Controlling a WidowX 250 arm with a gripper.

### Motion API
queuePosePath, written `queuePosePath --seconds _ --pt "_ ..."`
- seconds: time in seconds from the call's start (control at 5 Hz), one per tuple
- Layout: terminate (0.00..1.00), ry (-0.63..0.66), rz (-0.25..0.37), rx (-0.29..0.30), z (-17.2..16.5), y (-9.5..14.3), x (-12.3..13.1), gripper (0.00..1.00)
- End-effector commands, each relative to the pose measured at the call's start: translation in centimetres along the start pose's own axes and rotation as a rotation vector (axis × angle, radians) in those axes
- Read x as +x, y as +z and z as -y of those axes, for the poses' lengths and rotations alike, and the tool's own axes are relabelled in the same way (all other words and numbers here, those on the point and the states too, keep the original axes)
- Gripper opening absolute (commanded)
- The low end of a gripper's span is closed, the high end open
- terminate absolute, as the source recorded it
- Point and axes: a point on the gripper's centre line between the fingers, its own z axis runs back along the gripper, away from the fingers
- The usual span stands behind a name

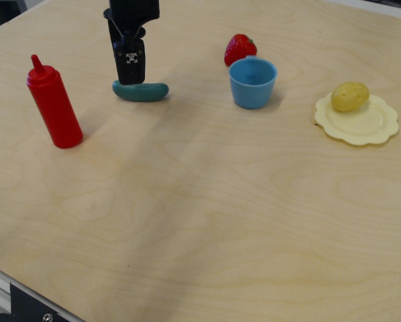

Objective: Put cucumber in cup

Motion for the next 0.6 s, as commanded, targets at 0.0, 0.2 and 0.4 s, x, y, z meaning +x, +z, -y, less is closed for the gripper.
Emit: queuePosePath --seconds 0.0,0.2,0.4 --pt "0.0 -0.178 -0.004 0.07 -3.5 -0.4 1.5 1.0" --pt "0.0 -0.171 0.02 0.064 -4.6 -2.2 1.5 1.0" --pt "0.0 -0.19 0.024 0.033 -4.8 -3.0 2.3 1.0"
